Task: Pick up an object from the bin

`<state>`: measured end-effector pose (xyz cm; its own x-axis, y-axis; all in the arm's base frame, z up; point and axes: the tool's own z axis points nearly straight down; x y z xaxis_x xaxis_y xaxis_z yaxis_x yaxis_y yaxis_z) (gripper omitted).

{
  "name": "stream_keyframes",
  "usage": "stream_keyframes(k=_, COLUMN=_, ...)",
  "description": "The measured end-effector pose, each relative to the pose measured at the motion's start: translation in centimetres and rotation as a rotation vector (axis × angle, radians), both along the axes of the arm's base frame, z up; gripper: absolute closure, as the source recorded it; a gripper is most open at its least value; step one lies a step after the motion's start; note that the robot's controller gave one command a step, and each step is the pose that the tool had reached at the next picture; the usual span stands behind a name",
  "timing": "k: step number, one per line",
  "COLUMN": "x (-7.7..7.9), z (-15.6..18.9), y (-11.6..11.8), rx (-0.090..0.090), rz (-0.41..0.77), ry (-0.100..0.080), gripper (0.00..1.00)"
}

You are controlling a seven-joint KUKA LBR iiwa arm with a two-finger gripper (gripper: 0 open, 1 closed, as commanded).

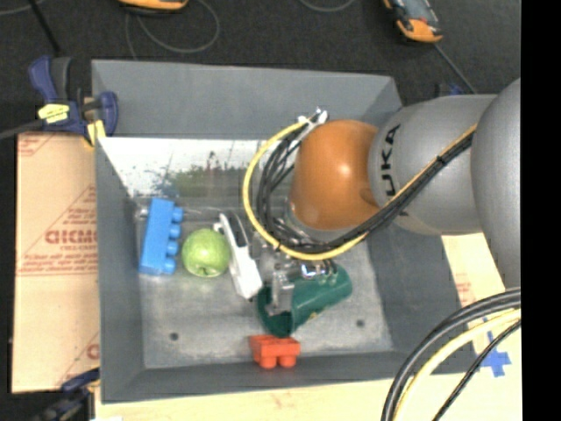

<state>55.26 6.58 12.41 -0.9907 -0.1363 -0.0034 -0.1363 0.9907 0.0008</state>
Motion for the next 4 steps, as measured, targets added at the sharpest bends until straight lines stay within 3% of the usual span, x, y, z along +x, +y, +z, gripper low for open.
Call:
stream_keyframes(k=1, x=5.2, z=-3.6, y=4.7, rx=-0.003, rz=-0.066, ry=-0.003, gripper=0.0)
stream_keyframes(k=2, x=6.1, z=-4.8, y=6.9, rx=-0.007, rz=0.242, ry=-0.01, gripper=1.0)
stream_keyframes(k=4, x=5.9, z=-4.5, y=6.8, rx=-0.007, rz=0.241, ry=-0.005, gripper=1.0)
